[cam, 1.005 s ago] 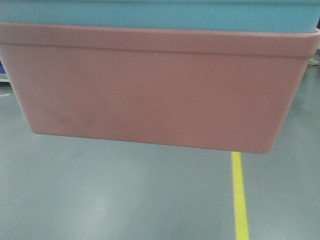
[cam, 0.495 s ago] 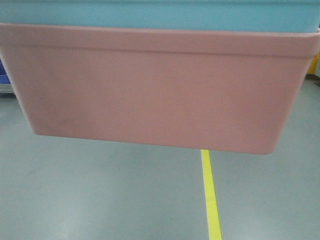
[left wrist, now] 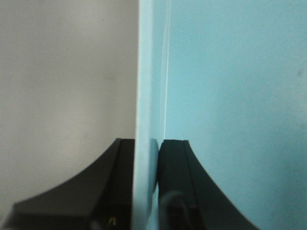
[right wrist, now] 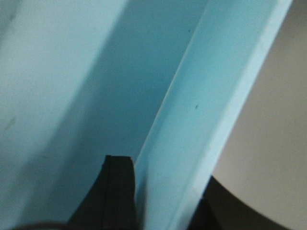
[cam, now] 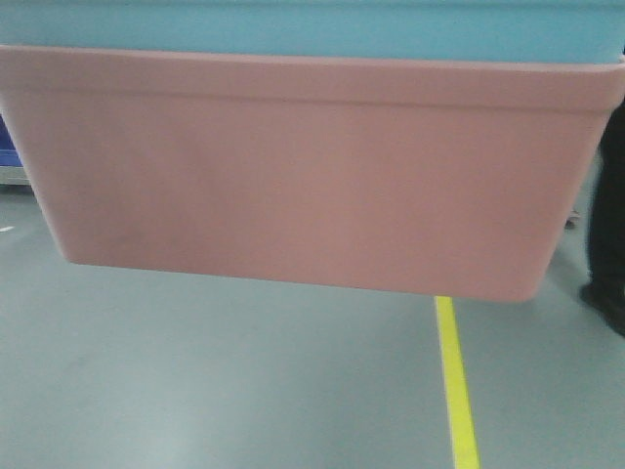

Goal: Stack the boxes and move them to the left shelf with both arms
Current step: 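Hold the stacked bins raised in both grippers while the base drives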

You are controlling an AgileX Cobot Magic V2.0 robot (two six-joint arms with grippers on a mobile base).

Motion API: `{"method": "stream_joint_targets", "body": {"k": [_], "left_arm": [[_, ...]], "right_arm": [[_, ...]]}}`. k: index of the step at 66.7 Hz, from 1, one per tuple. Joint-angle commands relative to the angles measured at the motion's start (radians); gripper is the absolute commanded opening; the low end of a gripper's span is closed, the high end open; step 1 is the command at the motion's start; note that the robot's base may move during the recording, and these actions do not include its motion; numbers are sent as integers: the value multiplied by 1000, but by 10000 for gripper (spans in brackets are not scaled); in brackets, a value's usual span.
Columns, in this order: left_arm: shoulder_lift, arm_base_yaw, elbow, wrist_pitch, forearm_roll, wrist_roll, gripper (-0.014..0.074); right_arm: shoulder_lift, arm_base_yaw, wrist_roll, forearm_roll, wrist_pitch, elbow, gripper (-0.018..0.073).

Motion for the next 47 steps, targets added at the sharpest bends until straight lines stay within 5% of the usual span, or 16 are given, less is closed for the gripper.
{"method": "stream_joint_targets", "body": {"k": [1,47], "left_arm": [[-43,-39,-43,-217,-137,-10,-3],[-37,-39,-43,-217,-143,-10,-3]], "right_arm": [[-31,32,5,92,-259,-48,55],[-31,32,5,92,-255,-48,55]]}}
